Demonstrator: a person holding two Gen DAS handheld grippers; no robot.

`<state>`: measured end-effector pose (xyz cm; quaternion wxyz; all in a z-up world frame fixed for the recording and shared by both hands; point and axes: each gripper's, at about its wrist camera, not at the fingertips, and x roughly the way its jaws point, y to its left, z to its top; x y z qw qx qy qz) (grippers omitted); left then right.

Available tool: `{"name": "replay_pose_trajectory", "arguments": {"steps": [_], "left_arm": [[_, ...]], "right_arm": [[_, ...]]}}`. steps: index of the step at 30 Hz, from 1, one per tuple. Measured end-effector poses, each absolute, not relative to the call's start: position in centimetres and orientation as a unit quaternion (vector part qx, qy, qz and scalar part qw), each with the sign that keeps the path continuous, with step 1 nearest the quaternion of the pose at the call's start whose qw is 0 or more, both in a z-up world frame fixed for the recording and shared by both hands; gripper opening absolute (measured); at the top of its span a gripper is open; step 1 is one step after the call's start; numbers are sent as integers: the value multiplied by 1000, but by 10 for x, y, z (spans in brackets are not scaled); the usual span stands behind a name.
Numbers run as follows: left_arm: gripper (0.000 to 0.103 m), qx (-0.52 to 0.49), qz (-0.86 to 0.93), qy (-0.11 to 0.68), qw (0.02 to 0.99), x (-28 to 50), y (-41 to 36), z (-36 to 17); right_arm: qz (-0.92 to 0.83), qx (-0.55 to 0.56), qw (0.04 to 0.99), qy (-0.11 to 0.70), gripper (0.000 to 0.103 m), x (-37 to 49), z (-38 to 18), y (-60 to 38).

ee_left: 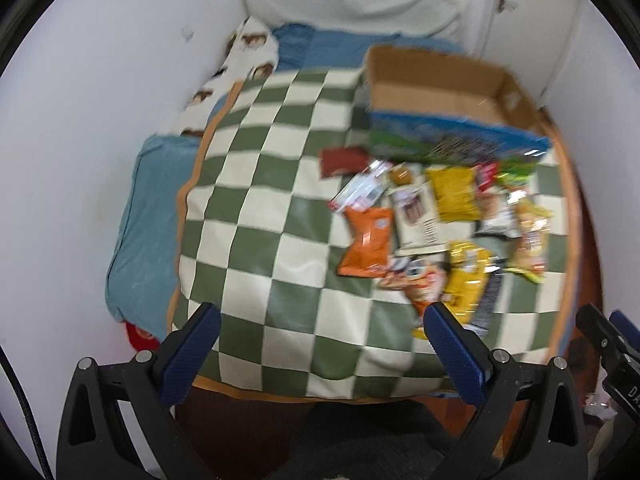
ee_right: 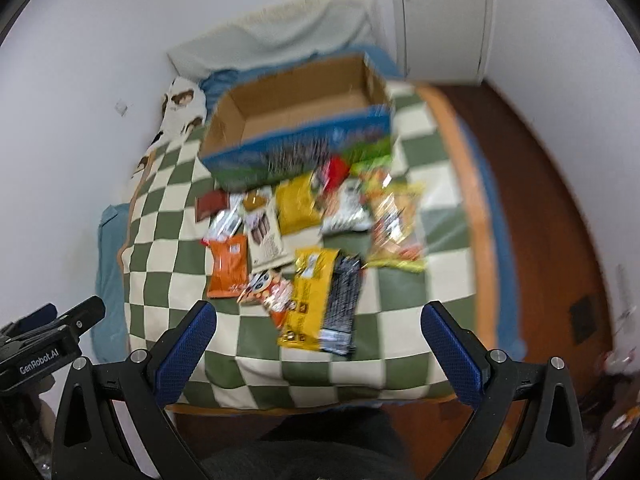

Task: Organize snacks
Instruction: 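Grasp the yellow-black biscuit bag with the right tool while the left tool grasps the orange packet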

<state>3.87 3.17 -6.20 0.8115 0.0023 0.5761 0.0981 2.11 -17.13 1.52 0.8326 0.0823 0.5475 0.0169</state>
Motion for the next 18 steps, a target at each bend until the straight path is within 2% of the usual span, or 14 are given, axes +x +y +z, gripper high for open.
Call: {"name": "replay_pose_trajectory", "arguments": {"steps": [7,18], "left_arm": [[103,18,105,631,768,82,53,-151],[103,3,81,679,730,155,47,-237]], "right_arm": [[-4,142,763,631,98,66,-124,-170],[-55,108,745,656,98,102,-226,-147]]}}
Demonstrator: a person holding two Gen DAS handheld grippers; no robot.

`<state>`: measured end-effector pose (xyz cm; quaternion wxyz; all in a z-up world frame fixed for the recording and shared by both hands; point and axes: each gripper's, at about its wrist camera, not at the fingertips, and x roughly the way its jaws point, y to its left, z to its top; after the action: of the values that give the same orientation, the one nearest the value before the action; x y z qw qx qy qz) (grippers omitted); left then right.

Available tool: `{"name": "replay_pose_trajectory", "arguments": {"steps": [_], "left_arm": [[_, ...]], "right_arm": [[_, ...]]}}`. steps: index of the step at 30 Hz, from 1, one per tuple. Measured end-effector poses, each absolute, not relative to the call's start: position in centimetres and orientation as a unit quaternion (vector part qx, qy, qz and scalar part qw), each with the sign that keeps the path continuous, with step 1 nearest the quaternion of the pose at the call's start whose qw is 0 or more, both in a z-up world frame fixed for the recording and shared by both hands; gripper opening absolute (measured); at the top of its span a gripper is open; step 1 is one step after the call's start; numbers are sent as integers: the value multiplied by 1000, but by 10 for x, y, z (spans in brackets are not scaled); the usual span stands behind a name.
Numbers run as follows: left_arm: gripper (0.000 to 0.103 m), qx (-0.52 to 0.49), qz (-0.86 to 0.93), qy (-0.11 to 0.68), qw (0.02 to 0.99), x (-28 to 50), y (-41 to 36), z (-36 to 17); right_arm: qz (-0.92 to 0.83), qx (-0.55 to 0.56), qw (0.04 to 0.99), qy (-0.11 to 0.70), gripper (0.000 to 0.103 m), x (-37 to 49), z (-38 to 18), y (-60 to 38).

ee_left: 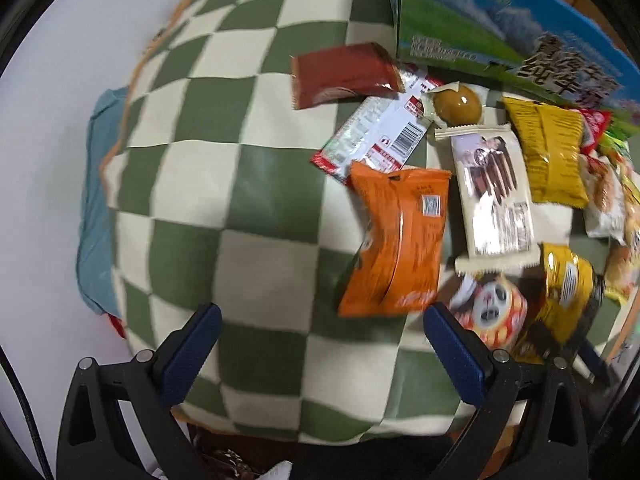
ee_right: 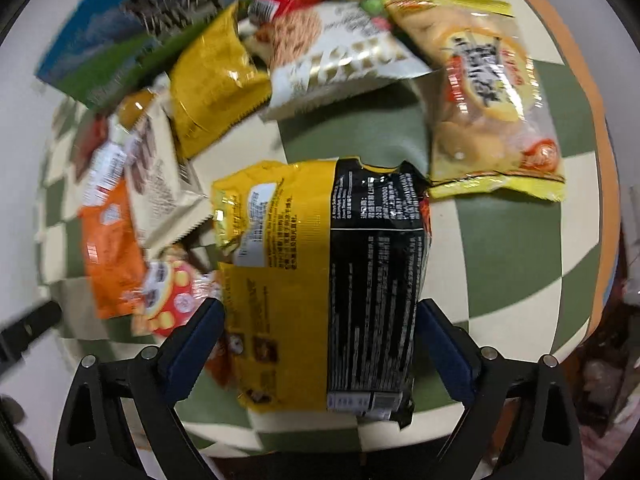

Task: Organize snacks
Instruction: 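Grasp the yellow-black biscuit bag with the right tool while the left tool grasps the orange packet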

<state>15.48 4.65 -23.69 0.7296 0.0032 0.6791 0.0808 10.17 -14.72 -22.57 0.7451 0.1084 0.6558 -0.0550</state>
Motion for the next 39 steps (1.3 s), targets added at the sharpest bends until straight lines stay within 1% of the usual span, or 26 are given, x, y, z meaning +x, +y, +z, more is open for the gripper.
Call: {"name": "replay_pose_trajectory", "arguments": {"steps": [2,3,6,8,9,10,13,16,19,21,25,26,28,29,32,35,36,37,39], "left_arm": [[103,-7,72,688,722,166,42,-248],[103,-11,64,694,717,173,38,-255],[102,-1,44,700,713,186,25,-271],[95,7,31,701,713,192,18,-280],[83,12,29,701,712,194,17,-283],[69,17,23,702,711,196,16,-288],[55,17,13,703,711,199,22,-296],[49,12,9,700,714,194,37,-294],[49,29,11,698,716,172,56,-291],[49,14,13,706,708,160,71,-296],[55,-29,12,718,695,159,95,-316],[57,-33,11,718,695,162,99,-320],[62,-31,7,718,695,166,104,-329],[63,-26,7,718,696,167,106,-334],[63,-7,5,713,701,173,113,-350],[63,-11,4,712,702,177,115,-359],[63,-11,3,711,703,177,114,-360],[63,-12,2,712,703,174,118,-346],[63,-11,0,710,704,172,119,-346]], "right_arm": [[-58,92,746,657,91,102,-232,-145],[-59,82,746,658,89,101,-234,-146],[-52,84,745,659,88,97,-235,-152],[-57,76,742,663,88,97,-232,-160],[-57,77,740,665,88,97,-233,-163],[-56,79,738,667,89,98,-233,-166],[-51,71,736,672,89,102,-236,-168],[-46,62,733,676,89,111,-236,-165],[-40,52,728,682,88,115,-233,-163],[-36,54,724,687,88,113,-233,-163],[-37,63,719,691,90,120,-248,-171],[-37,65,717,693,90,122,-252,-171],[-40,65,714,696,92,124,-257,-175],[-43,64,713,697,92,126,-260,-176],[-51,52,710,701,93,132,-265,-168],[-60,45,707,703,93,134,-271,-166],[-61,46,706,705,93,132,-275,-156],[-63,50,704,706,93,130,-276,-157],[-67,56,702,707,93,116,-276,-159]]}}
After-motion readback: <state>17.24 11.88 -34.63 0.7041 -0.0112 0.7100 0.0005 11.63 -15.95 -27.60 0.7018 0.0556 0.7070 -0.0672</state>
